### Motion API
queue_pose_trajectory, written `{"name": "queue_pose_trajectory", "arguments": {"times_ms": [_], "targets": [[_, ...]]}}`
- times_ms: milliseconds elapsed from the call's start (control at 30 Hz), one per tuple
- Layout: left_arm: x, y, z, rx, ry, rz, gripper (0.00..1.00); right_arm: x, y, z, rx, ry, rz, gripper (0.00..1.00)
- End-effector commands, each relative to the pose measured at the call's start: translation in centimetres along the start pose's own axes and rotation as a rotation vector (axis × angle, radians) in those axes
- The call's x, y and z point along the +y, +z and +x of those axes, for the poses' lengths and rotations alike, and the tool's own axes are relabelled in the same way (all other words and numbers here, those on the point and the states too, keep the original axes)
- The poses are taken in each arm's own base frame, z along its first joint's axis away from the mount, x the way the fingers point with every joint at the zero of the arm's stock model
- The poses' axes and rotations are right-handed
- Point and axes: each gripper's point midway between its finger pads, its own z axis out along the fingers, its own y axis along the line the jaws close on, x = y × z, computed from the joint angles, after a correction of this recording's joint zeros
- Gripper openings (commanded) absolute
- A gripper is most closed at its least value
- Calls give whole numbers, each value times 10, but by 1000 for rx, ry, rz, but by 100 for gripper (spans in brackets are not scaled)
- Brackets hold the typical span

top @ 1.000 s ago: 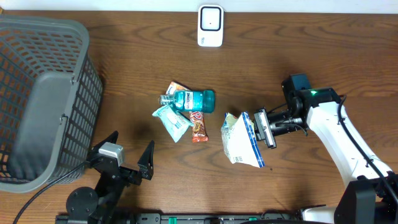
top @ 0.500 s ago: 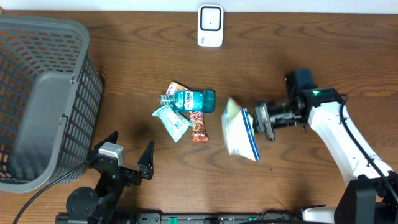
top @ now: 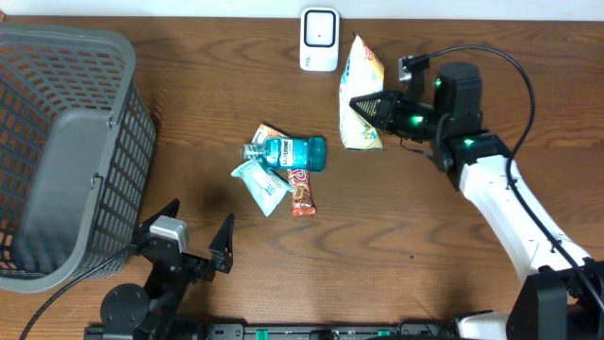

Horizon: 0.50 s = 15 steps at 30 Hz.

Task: Scan the item barcode
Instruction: 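Carry the yellow snack bag to the white scanner and hold it there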

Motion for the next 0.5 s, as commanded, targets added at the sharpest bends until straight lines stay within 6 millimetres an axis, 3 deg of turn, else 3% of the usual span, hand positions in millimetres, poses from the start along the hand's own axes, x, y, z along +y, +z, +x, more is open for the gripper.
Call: {"name": "queue_pose_trajectory", "arguments": {"times_ms": [0, 100, 233, 300, 467], "targets": [[-3, 0, 0, 0, -12, 16, 98, -17, 7, -21, -168, -145, 218, 1], [-3, 0, 0, 0, -12, 16, 98, -12, 21, -21, -228, -221, 278, 1], [-3, 0, 0, 0, -12, 16, 98, 12, 55, -23, -299, -403, 219, 2], [-3, 0, 0, 0, -12, 16, 98, 12, 68, -34, -375, -431, 209, 6], [-3, 0, 0, 0, -12, 16, 98, 7, 93, -69, -603, -447, 141, 1]]}}
